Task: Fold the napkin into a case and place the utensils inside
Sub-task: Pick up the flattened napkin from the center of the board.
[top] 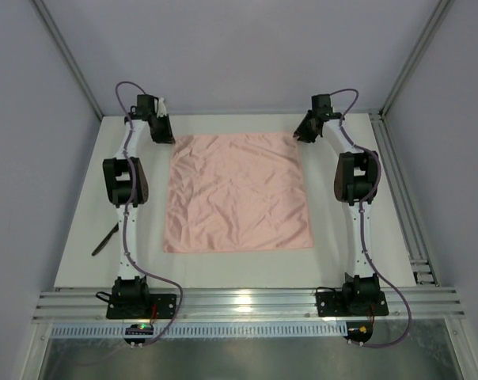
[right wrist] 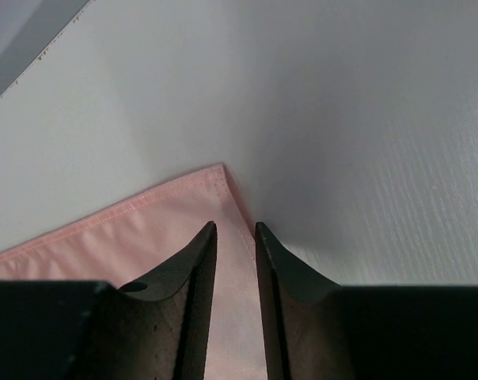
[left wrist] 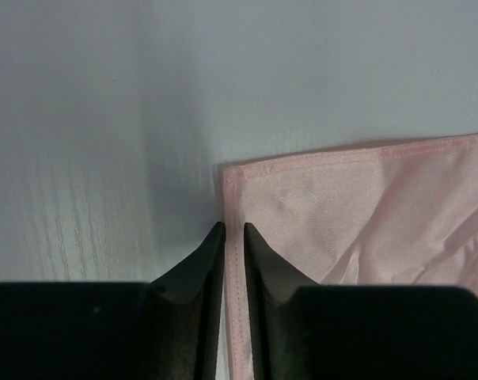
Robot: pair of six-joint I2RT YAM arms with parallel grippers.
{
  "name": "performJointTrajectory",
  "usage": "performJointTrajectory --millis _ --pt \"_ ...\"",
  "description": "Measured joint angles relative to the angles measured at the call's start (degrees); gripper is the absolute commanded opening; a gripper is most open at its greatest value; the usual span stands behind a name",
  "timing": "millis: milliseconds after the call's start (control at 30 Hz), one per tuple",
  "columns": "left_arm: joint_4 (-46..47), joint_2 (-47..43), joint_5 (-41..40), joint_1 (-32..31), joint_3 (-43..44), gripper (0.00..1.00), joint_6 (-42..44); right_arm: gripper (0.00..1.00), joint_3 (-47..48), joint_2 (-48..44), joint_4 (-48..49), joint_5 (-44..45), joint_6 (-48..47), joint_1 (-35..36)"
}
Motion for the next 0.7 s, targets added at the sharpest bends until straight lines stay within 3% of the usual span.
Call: performJointTrajectory --millis 100,200,267,467,700 --pt "0.1 0.2 1.9 0.7 0.0 0.0 0.2 0.23 0.0 0.3 0.7 -1.1 0.4 0.0" --pt "0.2 0.2 3.2 1.0 -0.1 0.0 0.3 0.16 0.0 0.6 1.2 -1.7 0.9 0.0" --pt "0.5 0.2 4.2 1.0 -0.4 0.0 0.6 0.05 0.0 0.7 1.6 -2.0 0.9 0.0" --pt "3.2 -1.5 7.0 1.0 -4.3 0.0 2.9 0.04 -1.0 0.8 3.7 -3.2 1.1 0.0" --pt "3.8 -4.8 9.2 1.0 -8.4 0.0 5.8 0.04 -11.0 -4.7 10.0 -5.2 -2.2 0.0"
